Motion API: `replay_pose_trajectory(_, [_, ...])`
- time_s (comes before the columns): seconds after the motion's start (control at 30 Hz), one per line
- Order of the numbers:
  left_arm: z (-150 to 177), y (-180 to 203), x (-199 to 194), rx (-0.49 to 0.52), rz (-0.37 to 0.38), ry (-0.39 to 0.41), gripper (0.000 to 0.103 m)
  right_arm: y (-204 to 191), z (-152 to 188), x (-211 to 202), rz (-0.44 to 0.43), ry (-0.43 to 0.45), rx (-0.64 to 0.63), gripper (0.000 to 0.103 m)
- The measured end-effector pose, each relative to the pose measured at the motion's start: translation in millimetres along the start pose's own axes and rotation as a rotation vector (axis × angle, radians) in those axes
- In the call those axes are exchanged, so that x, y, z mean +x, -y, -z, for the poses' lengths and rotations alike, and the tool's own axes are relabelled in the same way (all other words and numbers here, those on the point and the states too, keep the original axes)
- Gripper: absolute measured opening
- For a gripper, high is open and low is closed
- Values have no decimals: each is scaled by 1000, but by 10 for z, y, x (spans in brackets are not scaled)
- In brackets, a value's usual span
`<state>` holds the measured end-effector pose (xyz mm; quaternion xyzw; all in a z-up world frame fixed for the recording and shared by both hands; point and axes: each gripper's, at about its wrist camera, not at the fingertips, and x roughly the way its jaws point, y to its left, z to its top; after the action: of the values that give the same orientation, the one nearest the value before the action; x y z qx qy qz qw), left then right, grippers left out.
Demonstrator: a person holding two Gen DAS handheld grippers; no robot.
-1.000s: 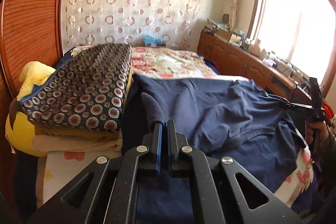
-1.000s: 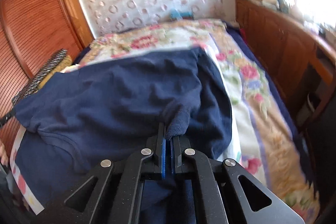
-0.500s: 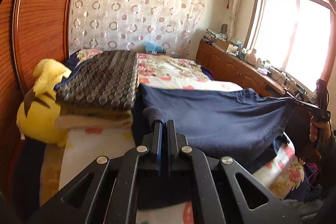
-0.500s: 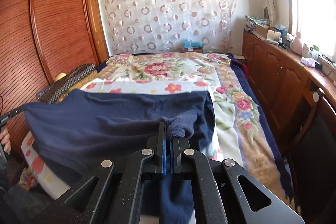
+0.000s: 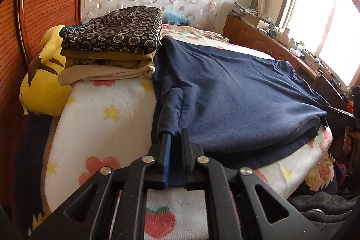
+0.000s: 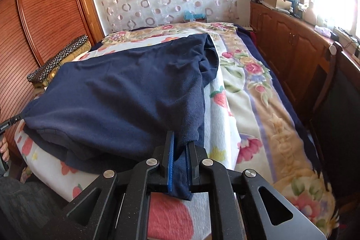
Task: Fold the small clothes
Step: 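Fold the gripped edge over with both grippers and open them, then press both open grippers on the folded shirt to flatten it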
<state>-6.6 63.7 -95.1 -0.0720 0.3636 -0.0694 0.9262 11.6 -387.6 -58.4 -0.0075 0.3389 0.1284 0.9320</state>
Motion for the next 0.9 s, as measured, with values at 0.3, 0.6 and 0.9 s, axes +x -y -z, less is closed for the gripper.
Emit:
replay_pose_trajectory(0.3, [-12,29,-31,48,-16,-1,42,-158,-61,-160,81,36,-57,24])
replay_pose_trajectory(0.6, [-46,-1,-61,31,-33,22,79,-30,62,3,120,-17,-45,24])
replay_pose_trajectory(0.9, [14,-42,119,14,-53,-32,79,50,84,134,98,-46,-11,24])
